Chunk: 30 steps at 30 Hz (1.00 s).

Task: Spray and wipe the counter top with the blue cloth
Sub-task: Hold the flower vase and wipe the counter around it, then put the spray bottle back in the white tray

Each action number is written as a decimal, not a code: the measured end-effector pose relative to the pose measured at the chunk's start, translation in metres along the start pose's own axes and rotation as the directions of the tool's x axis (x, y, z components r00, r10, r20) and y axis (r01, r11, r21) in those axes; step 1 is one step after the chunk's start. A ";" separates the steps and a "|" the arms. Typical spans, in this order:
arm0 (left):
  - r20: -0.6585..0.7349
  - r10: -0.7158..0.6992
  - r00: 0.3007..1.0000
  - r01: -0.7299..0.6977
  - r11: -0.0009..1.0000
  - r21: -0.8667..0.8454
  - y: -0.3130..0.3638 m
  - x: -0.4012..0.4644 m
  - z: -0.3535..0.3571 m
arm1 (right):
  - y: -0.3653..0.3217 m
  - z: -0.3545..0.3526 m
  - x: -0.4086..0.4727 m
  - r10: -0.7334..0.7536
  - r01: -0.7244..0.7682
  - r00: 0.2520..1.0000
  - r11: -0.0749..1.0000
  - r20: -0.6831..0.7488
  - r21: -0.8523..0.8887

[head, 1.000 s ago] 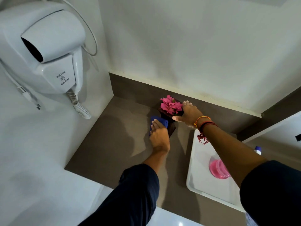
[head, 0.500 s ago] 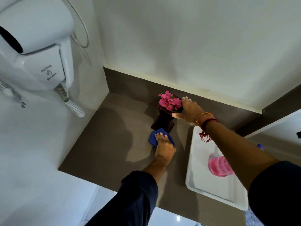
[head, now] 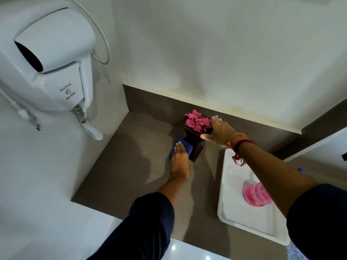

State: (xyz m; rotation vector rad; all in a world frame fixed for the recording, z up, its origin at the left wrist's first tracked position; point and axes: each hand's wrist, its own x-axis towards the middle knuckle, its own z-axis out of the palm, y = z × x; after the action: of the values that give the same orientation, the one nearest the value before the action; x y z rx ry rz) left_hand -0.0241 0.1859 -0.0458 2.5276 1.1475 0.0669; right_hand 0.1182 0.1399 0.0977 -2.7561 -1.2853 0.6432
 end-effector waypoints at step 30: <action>0.005 0.634 0.773 -0.632 0.771 -0.071 0.015 -0.082 -0.009 | 0.074 0.098 -0.126 0.404 -0.327 0.910 0.553 0.097 0.766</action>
State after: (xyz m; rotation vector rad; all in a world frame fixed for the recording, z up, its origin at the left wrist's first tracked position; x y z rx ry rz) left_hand -0.0701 0.1191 -0.0235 2.7245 0.2180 0.2347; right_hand 0.0631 -0.0155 0.0379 -2.2310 -0.2343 0.8248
